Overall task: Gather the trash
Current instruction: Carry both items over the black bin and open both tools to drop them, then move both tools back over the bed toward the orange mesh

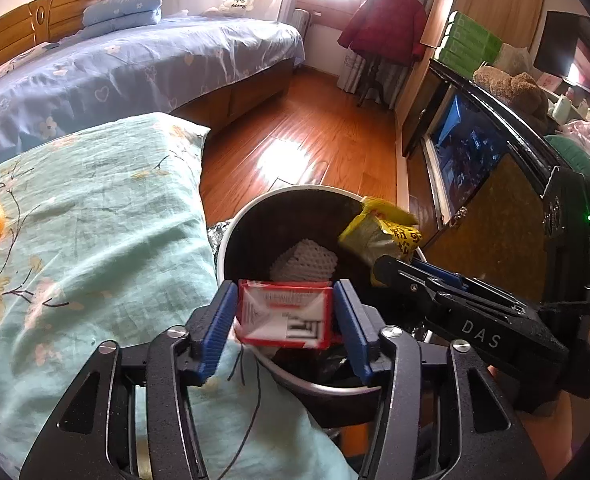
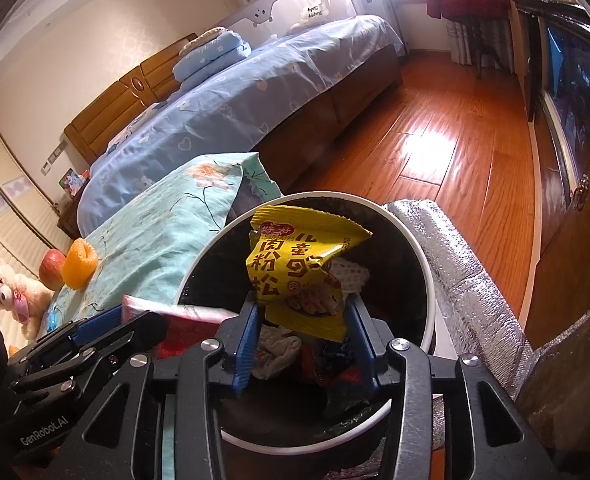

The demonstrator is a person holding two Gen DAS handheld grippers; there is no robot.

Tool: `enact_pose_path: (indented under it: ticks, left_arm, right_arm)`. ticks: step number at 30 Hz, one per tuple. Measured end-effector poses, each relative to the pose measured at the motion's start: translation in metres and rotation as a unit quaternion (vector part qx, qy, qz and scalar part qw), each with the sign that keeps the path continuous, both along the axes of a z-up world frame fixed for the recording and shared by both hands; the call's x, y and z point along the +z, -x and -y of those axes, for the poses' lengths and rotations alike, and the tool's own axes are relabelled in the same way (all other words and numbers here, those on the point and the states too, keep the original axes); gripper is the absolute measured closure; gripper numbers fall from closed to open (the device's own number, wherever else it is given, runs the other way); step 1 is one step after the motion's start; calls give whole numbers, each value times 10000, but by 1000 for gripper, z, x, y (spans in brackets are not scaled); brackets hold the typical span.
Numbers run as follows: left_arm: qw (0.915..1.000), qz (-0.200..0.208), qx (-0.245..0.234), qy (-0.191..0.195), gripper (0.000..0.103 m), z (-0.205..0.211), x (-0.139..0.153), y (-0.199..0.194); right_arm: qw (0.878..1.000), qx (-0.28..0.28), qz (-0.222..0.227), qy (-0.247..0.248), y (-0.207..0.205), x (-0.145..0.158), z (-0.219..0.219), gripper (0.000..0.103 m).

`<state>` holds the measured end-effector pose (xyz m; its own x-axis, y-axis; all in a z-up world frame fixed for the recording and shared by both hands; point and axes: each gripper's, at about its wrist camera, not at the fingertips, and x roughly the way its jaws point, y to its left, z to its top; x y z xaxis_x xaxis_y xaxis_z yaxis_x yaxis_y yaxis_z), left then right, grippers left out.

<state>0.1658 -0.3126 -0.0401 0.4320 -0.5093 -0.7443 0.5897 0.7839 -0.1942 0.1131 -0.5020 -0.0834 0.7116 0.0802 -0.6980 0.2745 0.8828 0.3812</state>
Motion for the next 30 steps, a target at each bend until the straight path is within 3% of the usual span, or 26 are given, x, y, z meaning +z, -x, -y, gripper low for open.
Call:
enact_pose_path:
  ticks: [6,19,30]
  left_arm:
    - [10000,40,88,22,43,-11,3,4]
    - [9985,287,465,-47,35,-57,9,22]
    - [9956,375,853,-64,33,-107,5,33]
  right_arm:
    - [9999,-39,88,-55,4,4,-2,42]
    - [9994,84,325,-83,15,20,-30,29]
    - [9986,362,377,-94,19,21,-70,24]
